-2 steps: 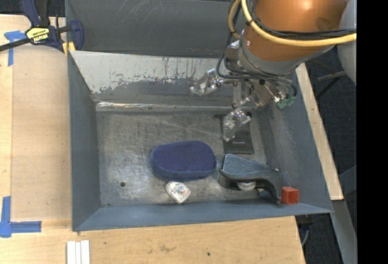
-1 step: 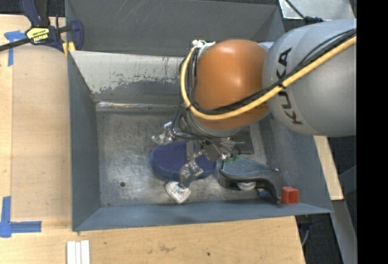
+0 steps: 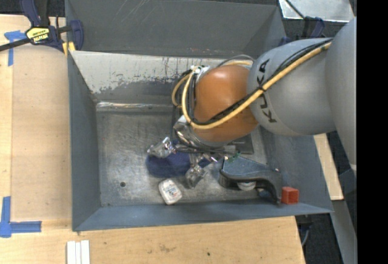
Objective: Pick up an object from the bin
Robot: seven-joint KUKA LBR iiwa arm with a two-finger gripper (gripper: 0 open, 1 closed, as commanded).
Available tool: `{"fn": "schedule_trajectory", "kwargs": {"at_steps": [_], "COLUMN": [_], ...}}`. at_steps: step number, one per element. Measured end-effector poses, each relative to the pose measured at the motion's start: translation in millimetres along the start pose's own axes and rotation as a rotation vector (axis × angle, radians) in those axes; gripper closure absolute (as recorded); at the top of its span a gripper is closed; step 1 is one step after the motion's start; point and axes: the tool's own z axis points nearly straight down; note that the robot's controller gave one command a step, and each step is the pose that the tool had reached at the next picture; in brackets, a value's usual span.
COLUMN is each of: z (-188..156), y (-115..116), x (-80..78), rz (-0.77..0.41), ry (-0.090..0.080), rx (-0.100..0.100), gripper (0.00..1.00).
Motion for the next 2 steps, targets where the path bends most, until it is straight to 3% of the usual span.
{"fn": "schedule_trajectory", "kwargs": {"at_steps": [1, 2], "z": [-5, -159], "y": [0, -9], "x": [-4.9, -9.6], "rz": [0.002, -0.377], "ry": [-0.016, 0.01], "rx": [0.006, -0.003], "gripper": [1.0, 1.0]}}
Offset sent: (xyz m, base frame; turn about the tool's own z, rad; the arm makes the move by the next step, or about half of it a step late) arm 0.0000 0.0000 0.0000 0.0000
